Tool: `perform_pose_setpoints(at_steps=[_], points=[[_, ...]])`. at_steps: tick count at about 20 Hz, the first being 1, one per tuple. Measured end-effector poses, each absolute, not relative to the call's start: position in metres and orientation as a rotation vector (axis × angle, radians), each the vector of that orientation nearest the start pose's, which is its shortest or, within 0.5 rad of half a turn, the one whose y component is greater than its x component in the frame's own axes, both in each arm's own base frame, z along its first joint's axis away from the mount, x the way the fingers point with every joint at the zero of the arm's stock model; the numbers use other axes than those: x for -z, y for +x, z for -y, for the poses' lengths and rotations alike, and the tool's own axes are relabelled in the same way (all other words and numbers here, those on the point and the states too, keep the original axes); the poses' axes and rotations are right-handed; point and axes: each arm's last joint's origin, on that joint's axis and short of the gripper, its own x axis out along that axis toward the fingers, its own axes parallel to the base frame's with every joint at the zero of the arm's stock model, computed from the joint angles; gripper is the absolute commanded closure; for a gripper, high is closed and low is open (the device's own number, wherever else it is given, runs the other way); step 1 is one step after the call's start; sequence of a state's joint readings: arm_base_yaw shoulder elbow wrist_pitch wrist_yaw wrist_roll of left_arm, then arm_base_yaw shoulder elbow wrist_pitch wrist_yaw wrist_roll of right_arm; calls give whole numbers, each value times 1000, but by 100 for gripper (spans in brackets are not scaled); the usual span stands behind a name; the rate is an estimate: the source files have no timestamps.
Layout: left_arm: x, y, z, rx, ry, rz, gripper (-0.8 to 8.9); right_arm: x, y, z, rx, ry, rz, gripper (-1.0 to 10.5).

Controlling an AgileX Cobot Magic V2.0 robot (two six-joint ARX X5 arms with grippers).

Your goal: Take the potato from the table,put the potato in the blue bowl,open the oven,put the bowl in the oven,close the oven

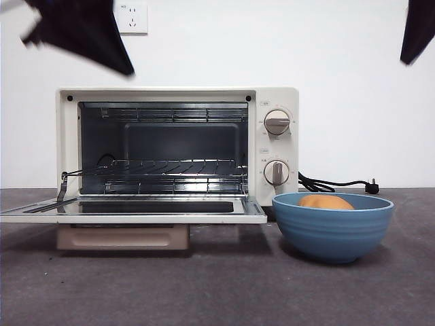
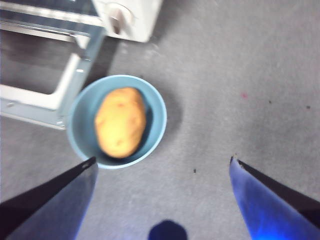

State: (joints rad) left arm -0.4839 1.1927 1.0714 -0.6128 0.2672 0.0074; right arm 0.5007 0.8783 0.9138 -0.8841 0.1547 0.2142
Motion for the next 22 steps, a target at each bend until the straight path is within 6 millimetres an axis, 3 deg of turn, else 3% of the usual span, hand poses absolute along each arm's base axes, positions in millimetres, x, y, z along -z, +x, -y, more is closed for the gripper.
perform_pose_setpoints(at_steps=[5,11,15,19,22], points=[[-361,153,89,727,49,-543,821,-277,185,-81,-273,-4,-965,510],[-372,99,61,729,46,-519,821,-226,236,-90,-251,19,-1129,550],[-369,84,53,726,50,-553,821,-201,254,-95,-233,15,-1178,681],[-368,85,53,725,51,-563,821,-186,260,-96,-222,8,-1221,772],[-368,84,53,725,51,-563,821,-185,262,-96,-222,9,-1216,958]])
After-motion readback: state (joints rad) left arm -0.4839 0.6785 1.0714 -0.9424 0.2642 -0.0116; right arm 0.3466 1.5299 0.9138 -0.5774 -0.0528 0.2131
